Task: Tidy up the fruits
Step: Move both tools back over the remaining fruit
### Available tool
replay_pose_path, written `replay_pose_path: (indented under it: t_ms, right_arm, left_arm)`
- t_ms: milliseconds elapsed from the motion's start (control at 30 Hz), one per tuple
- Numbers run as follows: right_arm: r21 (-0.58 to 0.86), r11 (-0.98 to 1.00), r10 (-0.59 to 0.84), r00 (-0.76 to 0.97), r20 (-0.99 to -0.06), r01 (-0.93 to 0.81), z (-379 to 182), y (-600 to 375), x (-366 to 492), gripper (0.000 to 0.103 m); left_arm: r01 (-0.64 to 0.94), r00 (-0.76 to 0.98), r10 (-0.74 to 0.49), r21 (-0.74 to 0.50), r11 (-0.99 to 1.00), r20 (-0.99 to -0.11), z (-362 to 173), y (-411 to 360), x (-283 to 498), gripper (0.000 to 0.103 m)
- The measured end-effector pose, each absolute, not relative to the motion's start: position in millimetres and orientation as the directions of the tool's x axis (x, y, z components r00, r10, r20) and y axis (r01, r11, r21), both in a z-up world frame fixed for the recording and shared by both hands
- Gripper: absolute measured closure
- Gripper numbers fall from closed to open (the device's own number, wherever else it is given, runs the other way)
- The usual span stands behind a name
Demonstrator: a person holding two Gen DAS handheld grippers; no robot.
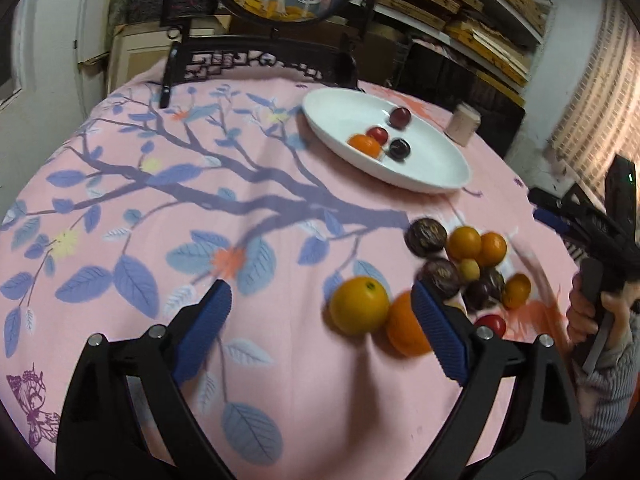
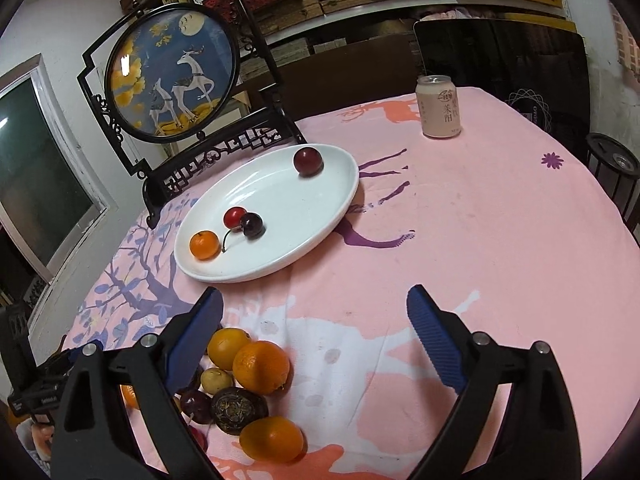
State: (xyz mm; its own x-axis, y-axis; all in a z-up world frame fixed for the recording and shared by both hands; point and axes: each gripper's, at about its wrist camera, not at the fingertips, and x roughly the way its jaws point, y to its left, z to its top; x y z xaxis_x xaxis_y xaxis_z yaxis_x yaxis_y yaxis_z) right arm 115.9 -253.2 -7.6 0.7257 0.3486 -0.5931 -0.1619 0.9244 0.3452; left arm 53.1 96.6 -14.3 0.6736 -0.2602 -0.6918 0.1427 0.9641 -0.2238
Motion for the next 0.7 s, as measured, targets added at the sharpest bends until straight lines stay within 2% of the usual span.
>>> replay_pose_path:
  t_ms: [133,200,267,400,433,533,700]
  right_arm:
    - [0.338,0.926,0.347,0.725,-0.595,-0.166,-7.5,-252.1,115.6,0.01]
    - [0.338,0.926,0.348,0.723,-0.597,-0.167,-7.8,-251.7,116.1,0.01]
    - [0.336,0.927,0.346,0.723,-0.598,-0.166,-8.0,-251.2,116.1,0.01]
    - [0.323,0.931,0.341,0.718,-0.606,-0.169,-9.5,-248.3,116.7,0.01]
    - [0.319,0.933,0.337,0.72,-0.606,-0.168,-9.6,-248.1,116.7,0.01]
    - [0.326,0.932,0.334,0.721,-0.607,-0.158,-10.1,-250.7,117.6,0.01]
    - [0.334,0.928,0.345,0.717,-0.606,-0.164,-9.8,-250.6,117.4,0.01]
  left_arm:
    - [0.118,0.636,-0.185,-0.143,0.983,-0.749,-25.3,86.3,60.0,0.009]
    - [0.101,0.622,-0.173,-0.141,0.985,-0.763,-30.0,89.4,63.9,0.005]
    - [0.096,0.654,-0.147,-0.111,0.989,-0.743,-24.9,90.0,69.9,0.005]
    - [0.037,0.717,0.025,0.073,0.997,-0.697,-11.1,78.0,102.0,0.006]
    - [0.027,0.718,0.039,0.084,0.996,-0.695,-10.4,77.3,109.7,0.006]
    - [0.039,0.704,-0.015,0.017,0.999,-0.71,-11.9,83.0,121.8,0.006]
    - [0.071,0.719,-0.097,-0.066,0.995,-0.688,-9.6,96.3,91.8,0.006]
